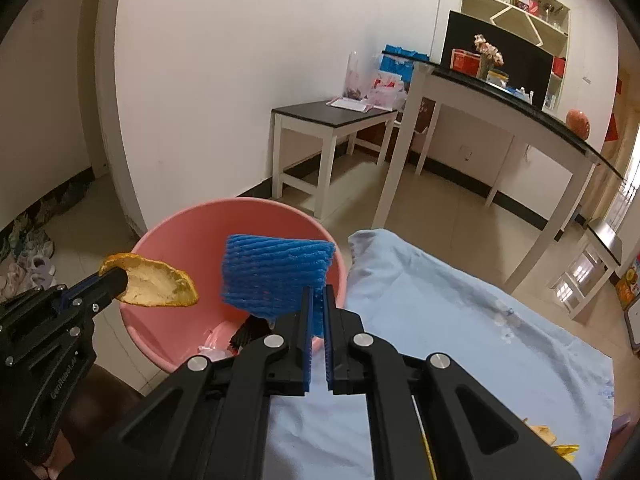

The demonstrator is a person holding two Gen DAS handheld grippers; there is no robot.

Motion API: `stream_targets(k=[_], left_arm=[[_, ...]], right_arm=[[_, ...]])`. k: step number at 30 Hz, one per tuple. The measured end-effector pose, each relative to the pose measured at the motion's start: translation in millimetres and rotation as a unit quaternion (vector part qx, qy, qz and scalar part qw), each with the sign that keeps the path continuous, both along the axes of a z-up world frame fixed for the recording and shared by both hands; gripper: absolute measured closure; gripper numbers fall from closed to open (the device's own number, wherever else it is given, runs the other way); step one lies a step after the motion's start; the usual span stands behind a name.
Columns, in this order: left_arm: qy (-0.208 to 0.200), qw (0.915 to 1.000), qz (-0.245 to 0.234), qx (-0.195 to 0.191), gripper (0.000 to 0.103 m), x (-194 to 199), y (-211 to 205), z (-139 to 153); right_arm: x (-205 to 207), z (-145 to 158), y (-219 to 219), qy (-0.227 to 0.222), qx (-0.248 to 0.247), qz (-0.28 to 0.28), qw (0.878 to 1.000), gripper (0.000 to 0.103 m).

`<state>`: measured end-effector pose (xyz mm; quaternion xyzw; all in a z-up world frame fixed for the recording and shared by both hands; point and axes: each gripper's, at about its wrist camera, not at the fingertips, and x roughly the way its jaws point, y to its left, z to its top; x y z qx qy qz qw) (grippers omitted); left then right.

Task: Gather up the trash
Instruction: 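Open the left tool to drop the crust while the right tool releases the blue net, then move both open tools back over the remaining trash on the table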

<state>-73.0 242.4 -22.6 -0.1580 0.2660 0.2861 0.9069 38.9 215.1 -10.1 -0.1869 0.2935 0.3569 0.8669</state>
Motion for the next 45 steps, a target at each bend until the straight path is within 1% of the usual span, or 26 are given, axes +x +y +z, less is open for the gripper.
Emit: stream_targets(k=[6, 8, 11, 13, 14, 17, 18, 22, 28, 35, 45], left_arm=[[0.017, 0.9995, 0.01, -0.026, 0.097, 6, 10, -11], [0.02, 0.9993, 0.014, -0.03, 0.092, 7, 12, -13], [0.023, 0.9991, 0.017, -0.032, 0.088, 6, 13, -16], [0.023, 0.9991, 0.018, -0.032, 0.088, 8, 12, -16], [0.023, 0.9991, 0.018, -0.032, 0.088, 8, 12, -16], [0.023, 0.9991, 0.017, -0.031, 0.087, 7, 12, -15], [0.023, 0.9991, 0.016, -0.031, 0.086, 7, 12, -15], [0.023, 0.9991, 0.017, -0.031, 0.086, 6, 12, -15], [0.023, 0.9992, 0.016, -0.029, 0.086, 6, 11, -15], [0.022, 0.9994, 0.015, -0.024, 0.086, 2, 5, -10], [0.024, 0.9996, 0.011, -0.006, 0.086, -2, -16, 5]], right_arm=[[3, -6, -1, 0.008, 0.002, 0.008, 1.0, 0.098], [3, -7, -1, 0.01, 0.004, 0.011, 1.0, 0.098], [3, -8, -1, 0.015, 0.006, 0.017, 1.0, 0.097], [2, -8, -2, 0.018, 0.008, 0.02, 1.0, 0.094], [1, -8, -2, 0.019, 0.009, 0.022, 1.0, 0.091], [-1, -7, -2, 0.021, 0.016, 0.029, 0.999, 0.074], [-2, -6, -3, 0.02, 0.018, 0.031, 0.999, 0.072], [-7, -2, -3, 0.017, 0.024, 0.039, 0.999, 0.071], [-14, 2, -12, 0.023, 0.036, 0.041, 0.998, 0.067], [-27, 5, -35, 0.031, 0.052, 0.039, 0.997, 0.062], [-38, 6, -67, 0.053, 0.07, 0.031, 0.996, 0.06]])
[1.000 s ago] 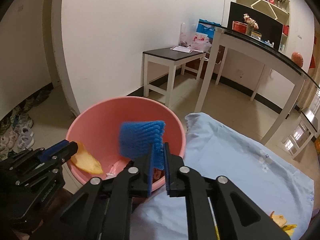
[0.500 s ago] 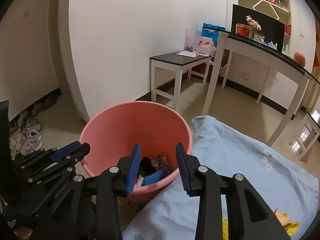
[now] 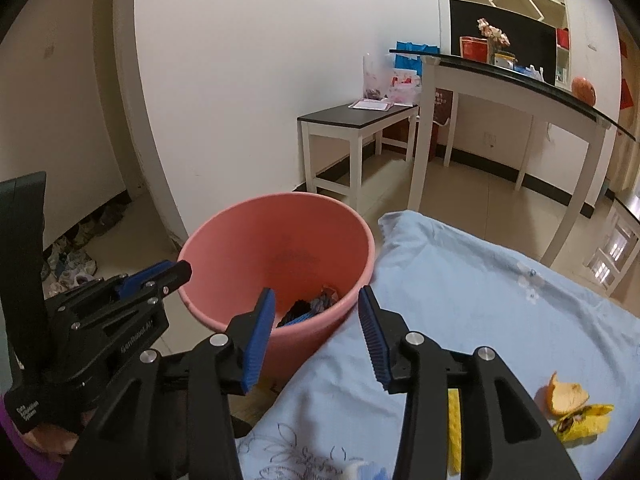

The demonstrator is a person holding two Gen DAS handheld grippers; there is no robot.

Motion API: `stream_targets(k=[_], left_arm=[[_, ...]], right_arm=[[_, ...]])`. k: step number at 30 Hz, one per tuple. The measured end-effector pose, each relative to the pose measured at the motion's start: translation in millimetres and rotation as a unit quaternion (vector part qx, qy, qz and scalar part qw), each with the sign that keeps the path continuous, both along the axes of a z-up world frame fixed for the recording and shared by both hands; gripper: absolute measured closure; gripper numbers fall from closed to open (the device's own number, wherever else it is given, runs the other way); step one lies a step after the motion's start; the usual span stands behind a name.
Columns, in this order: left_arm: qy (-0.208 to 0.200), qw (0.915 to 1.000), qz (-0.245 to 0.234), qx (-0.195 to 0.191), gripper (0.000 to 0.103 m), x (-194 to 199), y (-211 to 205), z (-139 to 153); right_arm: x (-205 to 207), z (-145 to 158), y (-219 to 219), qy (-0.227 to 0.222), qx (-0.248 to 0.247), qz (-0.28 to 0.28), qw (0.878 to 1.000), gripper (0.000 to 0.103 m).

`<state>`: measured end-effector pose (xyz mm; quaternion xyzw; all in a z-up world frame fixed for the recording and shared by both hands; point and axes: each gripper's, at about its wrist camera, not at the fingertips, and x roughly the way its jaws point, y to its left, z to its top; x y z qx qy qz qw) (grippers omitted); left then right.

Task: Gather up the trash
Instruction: 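Move both open tools back over the remaining trash on the table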

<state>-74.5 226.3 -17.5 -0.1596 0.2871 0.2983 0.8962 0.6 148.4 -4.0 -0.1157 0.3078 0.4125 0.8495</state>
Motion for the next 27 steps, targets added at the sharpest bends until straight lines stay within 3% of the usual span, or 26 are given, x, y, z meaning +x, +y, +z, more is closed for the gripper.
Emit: stream_targets(k=[27], left_arm=[[-0.011, 0.9986, -0.011, 0.051, 0.086, -15, -51, 37]], right_arm=[[-9, 20, -71, -0.002, 0.04, -0.033, 0.999, 0.058]])
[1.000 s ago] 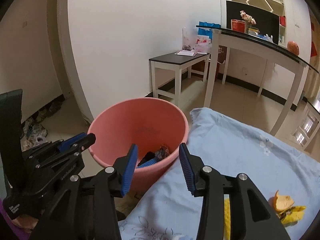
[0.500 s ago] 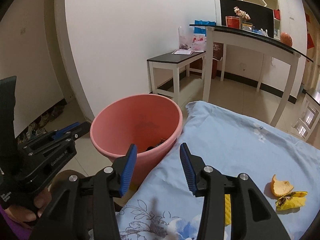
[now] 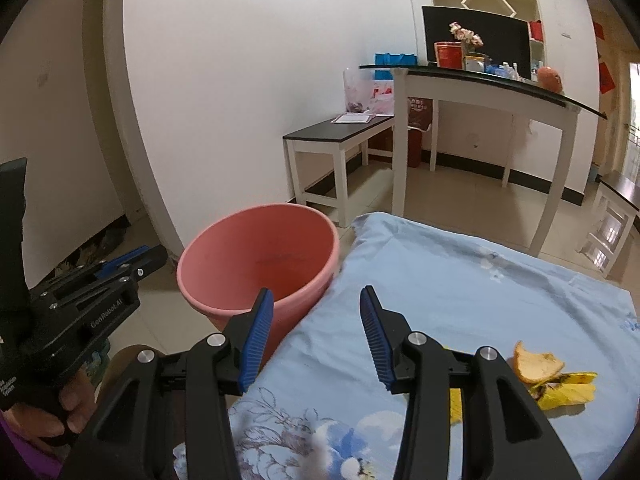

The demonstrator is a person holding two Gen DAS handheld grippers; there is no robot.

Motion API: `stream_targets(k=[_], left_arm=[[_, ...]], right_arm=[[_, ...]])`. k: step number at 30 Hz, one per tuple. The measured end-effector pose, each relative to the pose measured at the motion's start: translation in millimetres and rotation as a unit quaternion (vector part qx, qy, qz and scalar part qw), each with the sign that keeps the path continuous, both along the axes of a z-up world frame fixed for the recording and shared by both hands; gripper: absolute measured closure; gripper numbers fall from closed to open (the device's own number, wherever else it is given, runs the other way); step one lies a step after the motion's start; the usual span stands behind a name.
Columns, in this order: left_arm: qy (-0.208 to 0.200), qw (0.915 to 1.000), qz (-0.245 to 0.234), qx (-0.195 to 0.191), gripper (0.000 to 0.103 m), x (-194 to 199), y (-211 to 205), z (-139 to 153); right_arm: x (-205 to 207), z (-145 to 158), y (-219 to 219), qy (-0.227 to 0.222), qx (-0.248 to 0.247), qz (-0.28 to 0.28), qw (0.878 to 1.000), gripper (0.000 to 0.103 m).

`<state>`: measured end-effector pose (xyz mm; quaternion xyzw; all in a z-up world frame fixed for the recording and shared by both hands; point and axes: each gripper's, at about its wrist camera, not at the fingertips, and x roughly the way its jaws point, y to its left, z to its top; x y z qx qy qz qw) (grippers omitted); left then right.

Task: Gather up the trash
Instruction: 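Move both open tools back over the remaining trash on the table, then grasp the yellow foam net with the left tool while the right tool grasps the clear plastic bag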

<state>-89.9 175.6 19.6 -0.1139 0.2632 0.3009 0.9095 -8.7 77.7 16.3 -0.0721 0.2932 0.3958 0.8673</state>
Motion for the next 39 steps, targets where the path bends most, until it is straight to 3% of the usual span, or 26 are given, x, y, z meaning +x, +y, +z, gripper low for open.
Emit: stream_targets(k=[14, 22, 30, 39], left_arm=[[0.009, 0.9993, -0.032, 0.018, 0.086, 17, -34, 6], [-0.003, 0.9955, -0.094, -0.008, 0.086, 28, -53, 0], [0.009, 0.9828, -0.181, -0.036, 0.086, 46, -88, -16], [0.047, 0.9658, -0.249, -0.057, 0.086, 66, -124, -42]], right_arm=[[14, 4, -81, 0.001, 0.02, -0.063, 0.998, 0.057], [27, 1, -150, -0.008, 0.011, -0.136, 0.991, 0.053], [38, -21, -204, 0.027, 0.003, -0.189, 0.982, 0.051], [34, -52, -236, 0.081, 0.007, -0.176, 0.981, 0.043]])
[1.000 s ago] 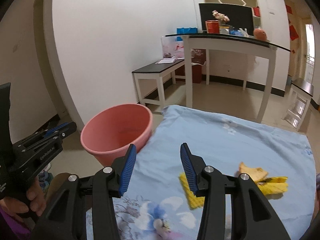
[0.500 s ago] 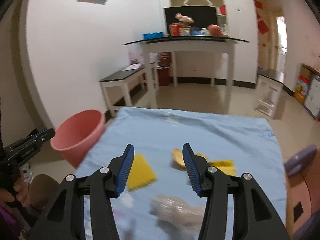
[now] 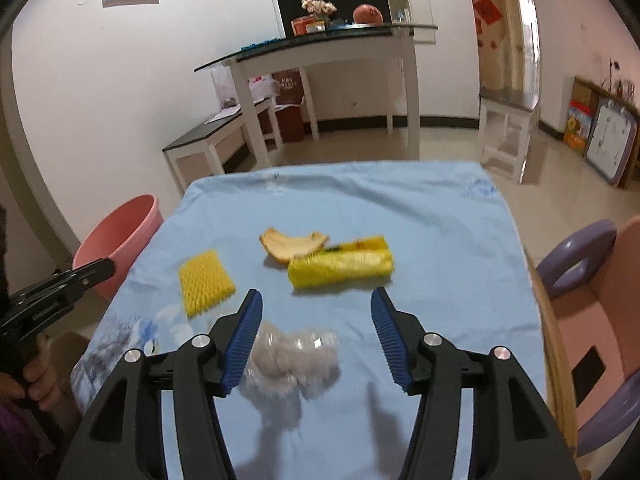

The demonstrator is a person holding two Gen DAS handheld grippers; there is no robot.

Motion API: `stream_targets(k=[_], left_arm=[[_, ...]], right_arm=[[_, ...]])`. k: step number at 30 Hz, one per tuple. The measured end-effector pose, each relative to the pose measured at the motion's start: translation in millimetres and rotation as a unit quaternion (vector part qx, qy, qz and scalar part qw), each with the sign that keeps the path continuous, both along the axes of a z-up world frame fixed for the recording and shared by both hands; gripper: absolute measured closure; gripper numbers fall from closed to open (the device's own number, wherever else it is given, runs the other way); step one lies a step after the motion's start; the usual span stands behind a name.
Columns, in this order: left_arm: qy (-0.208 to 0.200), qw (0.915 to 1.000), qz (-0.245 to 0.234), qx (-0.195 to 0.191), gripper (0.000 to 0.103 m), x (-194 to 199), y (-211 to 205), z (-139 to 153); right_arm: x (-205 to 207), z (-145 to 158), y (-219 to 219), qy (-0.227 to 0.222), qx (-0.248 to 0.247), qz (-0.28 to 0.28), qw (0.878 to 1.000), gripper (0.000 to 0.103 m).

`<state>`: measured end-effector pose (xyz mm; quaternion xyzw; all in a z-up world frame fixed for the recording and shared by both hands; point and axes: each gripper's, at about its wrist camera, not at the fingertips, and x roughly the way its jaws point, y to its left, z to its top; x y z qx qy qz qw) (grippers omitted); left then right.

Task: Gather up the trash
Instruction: 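Grasp the yellow foam net with the left tool while the right tool grasps the clear plastic bag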

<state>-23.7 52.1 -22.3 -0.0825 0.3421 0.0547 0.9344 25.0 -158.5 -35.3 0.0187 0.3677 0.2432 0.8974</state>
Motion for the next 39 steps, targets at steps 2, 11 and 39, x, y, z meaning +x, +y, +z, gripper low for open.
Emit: stream_targets(k=[2, 11, 39], left_arm=[[0.006, 1.0, -0.005, -0.001, 0.086, 3, -4, -4], [0.028, 0.9995, -0.015, -0.005, 0.086, 18, -12, -15], [0.119, 0.985, 0.067, -0.105, 0.065, 84, -2, -55]], right_arm=[[-2, -7, -1, 0.016, 0.006, 0.011, 1.0, 0.041], [16, -35, 9, 0.089, 0.011, 0.047, 0.995, 0.036], [9, -20, 21, 0.033, 0.048, 0.072, 0.996, 0.088]])
